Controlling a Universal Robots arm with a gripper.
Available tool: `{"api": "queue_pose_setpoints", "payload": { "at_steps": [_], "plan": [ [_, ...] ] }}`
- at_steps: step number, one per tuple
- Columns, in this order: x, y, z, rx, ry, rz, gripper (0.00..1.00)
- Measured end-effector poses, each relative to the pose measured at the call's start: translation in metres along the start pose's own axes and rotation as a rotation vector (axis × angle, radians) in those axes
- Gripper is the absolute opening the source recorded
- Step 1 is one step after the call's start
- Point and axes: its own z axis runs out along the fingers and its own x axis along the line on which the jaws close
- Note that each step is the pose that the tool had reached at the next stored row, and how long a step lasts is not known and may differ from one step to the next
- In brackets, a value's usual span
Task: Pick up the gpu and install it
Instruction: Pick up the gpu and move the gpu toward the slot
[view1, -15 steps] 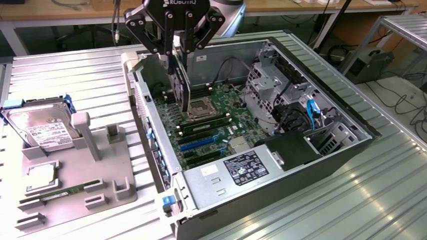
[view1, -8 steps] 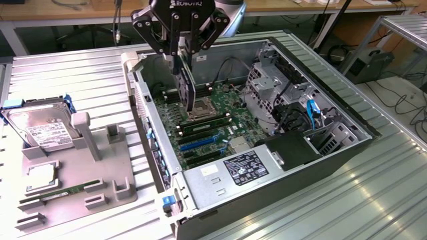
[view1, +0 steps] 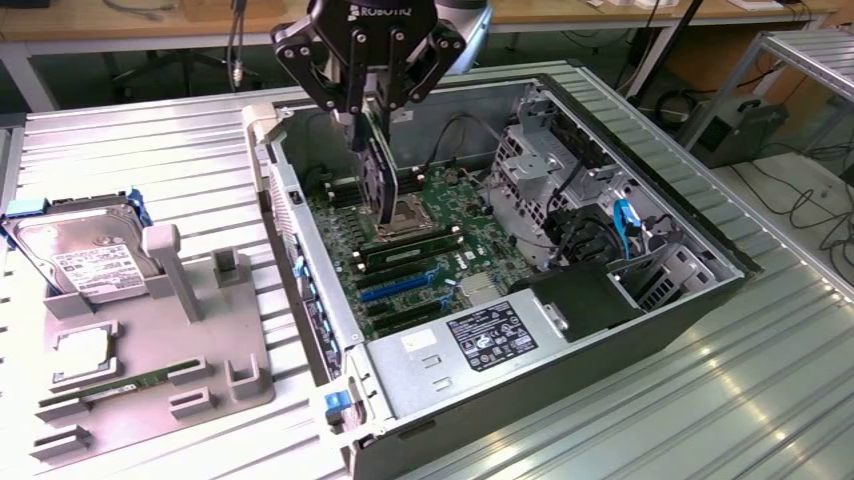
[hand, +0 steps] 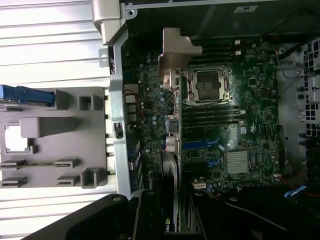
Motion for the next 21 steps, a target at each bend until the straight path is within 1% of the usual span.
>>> {"api": "queue_pose_setpoints", "payload": {
  "at_steps": [14, 21],
  "plan": [
    [-0.008, 0.0005, 0.0046, 0.0023, -0.0001, 0.000, 0.26],
    [-0.015, 0.0009, 0.0076, 0.0042, -0.0003, 0.000, 0.26]
  ]
}}
